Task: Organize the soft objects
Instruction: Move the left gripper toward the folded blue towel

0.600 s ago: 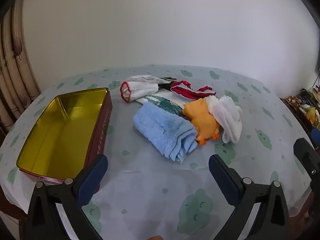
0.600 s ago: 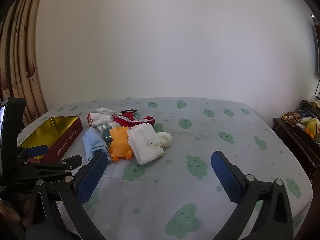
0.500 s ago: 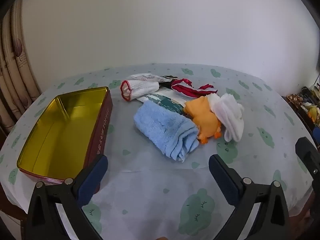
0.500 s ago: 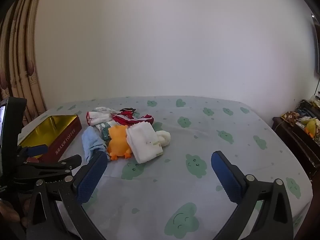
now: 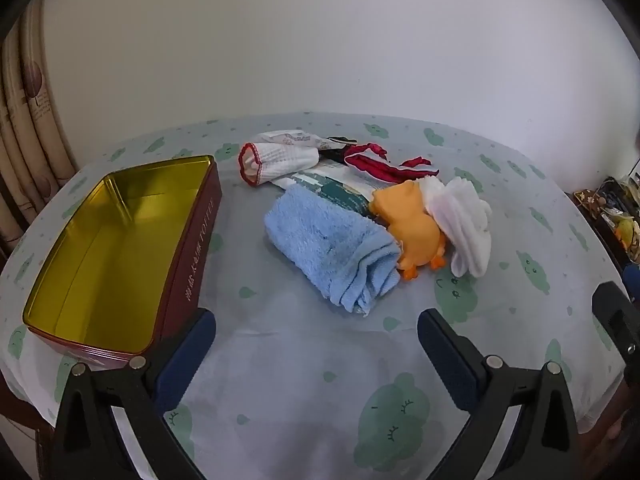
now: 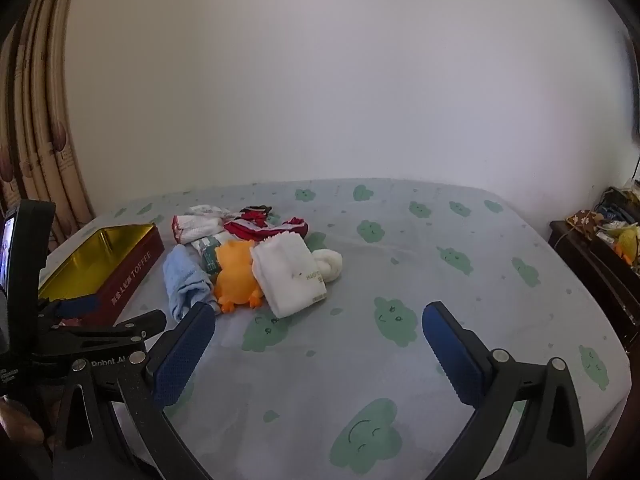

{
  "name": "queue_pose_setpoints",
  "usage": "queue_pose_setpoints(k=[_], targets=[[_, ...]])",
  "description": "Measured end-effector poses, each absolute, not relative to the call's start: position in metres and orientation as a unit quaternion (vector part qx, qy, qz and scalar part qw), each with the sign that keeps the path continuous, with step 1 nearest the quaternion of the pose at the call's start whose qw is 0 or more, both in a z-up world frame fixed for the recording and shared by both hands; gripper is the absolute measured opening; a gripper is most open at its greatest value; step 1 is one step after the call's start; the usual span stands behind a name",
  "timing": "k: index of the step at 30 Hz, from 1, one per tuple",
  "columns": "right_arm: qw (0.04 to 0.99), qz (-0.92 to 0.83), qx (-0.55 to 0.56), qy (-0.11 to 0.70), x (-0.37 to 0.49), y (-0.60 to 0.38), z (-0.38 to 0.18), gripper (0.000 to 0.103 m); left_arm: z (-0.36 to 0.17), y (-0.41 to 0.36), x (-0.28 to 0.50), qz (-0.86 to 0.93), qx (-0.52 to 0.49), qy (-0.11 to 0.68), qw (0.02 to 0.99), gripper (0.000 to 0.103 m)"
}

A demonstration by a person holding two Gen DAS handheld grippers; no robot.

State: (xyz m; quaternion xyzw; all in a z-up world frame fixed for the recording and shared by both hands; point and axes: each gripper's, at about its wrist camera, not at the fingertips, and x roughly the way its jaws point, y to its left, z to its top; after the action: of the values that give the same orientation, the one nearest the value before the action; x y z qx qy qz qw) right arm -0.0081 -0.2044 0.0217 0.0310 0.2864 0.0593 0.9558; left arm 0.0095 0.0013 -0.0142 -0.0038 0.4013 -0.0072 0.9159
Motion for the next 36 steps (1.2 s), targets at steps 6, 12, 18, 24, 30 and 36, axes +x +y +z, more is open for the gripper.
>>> queue_pose_setpoints(k=[6,12,18,24,30,36], targets=[[0.955,0.059,0.028,0.289,-0.004,-0.204,0.023,0.103,-0.016,0.000,0.013,-0.006,-0.007,0.405,0.914,0.103],[0.953,0.058,0.029,0.295,-0.003,-0.203,0.020,0.103,-0.020,-0.001,0.018,-0.006,-0.012,0.412,0.911,0.103],[0.950,0.059,0.036,0.304,-0.001,-0.205,0.019,0.103,-0.022,0.001,0.026,-0.003,-0.018,0.420,0.908,0.103],[0.948,0.062,0.035,0.309,-0.001,-0.205,0.017,0.103,-0.023,0.006,0.034,0.005,-0.027,0.424,0.905,0.103],[0.947,0.064,0.036,0.313,0.003,-0.205,0.017,0.103,-0.024,0.011,0.043,0.017,-0.032,0.425,0.905,0.103],[0.945,0.066,0.036,0.318,0.005,-0.204,0.016,0.103,-0.028,0.019,0.054,0.023,-0.052,0.436,0.898,0.103]])
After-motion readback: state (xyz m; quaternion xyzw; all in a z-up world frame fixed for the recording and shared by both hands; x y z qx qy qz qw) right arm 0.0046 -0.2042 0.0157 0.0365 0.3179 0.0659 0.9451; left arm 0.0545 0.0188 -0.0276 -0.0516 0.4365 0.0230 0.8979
